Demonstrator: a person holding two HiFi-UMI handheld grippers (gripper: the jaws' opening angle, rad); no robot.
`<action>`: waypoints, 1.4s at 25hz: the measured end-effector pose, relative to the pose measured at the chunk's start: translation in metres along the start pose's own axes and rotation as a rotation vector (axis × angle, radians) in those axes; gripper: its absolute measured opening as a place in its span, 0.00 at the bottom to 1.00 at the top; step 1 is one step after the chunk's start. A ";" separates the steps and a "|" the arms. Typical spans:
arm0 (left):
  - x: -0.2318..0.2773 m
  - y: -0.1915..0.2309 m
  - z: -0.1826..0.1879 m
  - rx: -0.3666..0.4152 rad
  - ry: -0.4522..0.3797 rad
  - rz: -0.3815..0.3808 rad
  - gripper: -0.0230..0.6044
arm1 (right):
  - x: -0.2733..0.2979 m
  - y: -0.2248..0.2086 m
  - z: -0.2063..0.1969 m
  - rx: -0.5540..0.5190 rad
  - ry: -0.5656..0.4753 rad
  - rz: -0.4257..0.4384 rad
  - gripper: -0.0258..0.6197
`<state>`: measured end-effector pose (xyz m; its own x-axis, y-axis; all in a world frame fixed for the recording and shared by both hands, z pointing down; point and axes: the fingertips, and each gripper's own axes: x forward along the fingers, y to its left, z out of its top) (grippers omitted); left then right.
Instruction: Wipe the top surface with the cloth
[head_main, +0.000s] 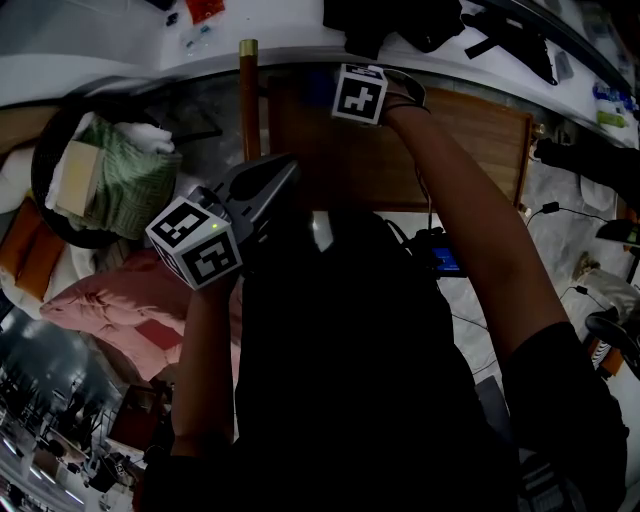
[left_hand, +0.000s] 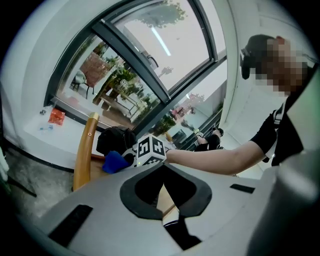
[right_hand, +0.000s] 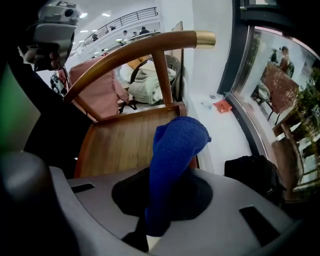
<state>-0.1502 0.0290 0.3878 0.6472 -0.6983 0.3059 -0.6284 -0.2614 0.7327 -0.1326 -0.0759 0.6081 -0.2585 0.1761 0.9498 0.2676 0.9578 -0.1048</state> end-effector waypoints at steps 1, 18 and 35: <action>0.001 -0.001 0.000 0.001 0.001 -0.003 0.05 | 0.001 0.002 -0.001 0.000 0.010 0.008 0.14; 0.001 -0.006 -0.004 0.005 0.017 -0.018 0.05 | 0.016 0.112 -0.019 -0.034 0.073 0.230 0.13; 0.004 -0.012 -0.011 0.001 0.027 -0.029 0.05 | 0.024 0.194 -0.028 -0.032 0.029 0.334 0.13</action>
<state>-0.1356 0.0371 0.3875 0.6769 -0.6719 0.3006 -0.6095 -0.2825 0.7407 -0.0606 0.1082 0.6193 -0.1249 0.4723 0.8725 0.3625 0.8403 -0.4030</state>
